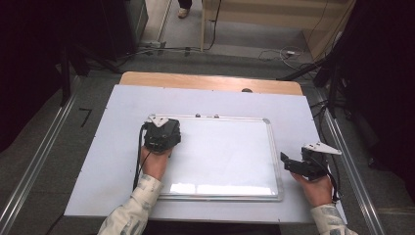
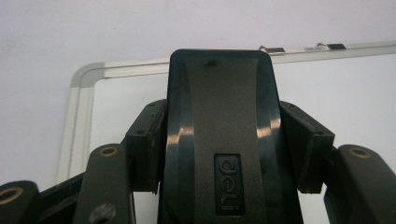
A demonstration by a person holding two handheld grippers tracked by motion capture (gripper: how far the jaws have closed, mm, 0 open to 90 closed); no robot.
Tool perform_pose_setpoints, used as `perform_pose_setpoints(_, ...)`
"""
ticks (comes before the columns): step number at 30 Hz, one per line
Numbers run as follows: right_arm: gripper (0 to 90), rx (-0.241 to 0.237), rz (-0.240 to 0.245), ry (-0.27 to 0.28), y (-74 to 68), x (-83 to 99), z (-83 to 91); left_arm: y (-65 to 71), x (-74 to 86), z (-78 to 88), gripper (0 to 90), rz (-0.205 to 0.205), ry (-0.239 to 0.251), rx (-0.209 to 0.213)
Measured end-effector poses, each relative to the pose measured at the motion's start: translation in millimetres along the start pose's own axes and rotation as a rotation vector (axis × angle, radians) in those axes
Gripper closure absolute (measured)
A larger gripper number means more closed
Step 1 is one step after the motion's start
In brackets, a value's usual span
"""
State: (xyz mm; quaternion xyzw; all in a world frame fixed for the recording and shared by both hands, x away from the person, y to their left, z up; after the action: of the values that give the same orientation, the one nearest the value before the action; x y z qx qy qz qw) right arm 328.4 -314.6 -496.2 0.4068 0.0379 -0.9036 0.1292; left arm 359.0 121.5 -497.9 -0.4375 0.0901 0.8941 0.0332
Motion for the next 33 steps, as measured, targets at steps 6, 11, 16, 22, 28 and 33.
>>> perform_pose_setpoints(6,15.1,0.001,0.003,-0.002,-0.1,0.1,-0.6,-7.9,-1.9,1.8,40.1,0.024,0.007,-0.013)
perform_pose_setpoints(11,15.1,0.001,0.003,-0.002,-0.3,0.1,-0.5,-10.1,-1.9,1.5,40.1,0.028,0.007,-0.018)
perform_pose_setpoints(16,15.1,0.002,0.004,-0.002,-0.3,0.2,-0.5,-12.7,-2.0,1.6,40.1,0.034,0.008,-0.025)
perform_pose_setpoints(22,15.1,0.001,-0.001,-0.001,0.3,0.2,0.1,-22.6,-3.6,0.7,40.1,0.062,0.011,-0.045)
perform_pose_setpoints(28,15.1,0.001,0.0,0.002,0.4,-0.1,0.0,-31.6,-3.1,-6.1,40.1,0.073,0.0,-0.07)
perform_pose_setpoints(33,15.1,0.002,0.001,0.001,0.5,0.2,0.3,-35.4,-6.2,-11.4,40.1,0.068,-0.004,-0.086)
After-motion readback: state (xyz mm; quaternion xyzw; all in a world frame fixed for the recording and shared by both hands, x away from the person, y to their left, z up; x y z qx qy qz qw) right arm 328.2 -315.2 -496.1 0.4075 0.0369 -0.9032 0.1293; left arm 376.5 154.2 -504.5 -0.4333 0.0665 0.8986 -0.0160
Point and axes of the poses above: each handheld gripper's, and its own axes: z roughly backward along the jaws, x roughly out of its underside, y roughly to its right, the point moved 4 cm from there along -z, roughly forward along the jaws, and after that the axes turned 3 degrees about x, right-handed, at the moved point
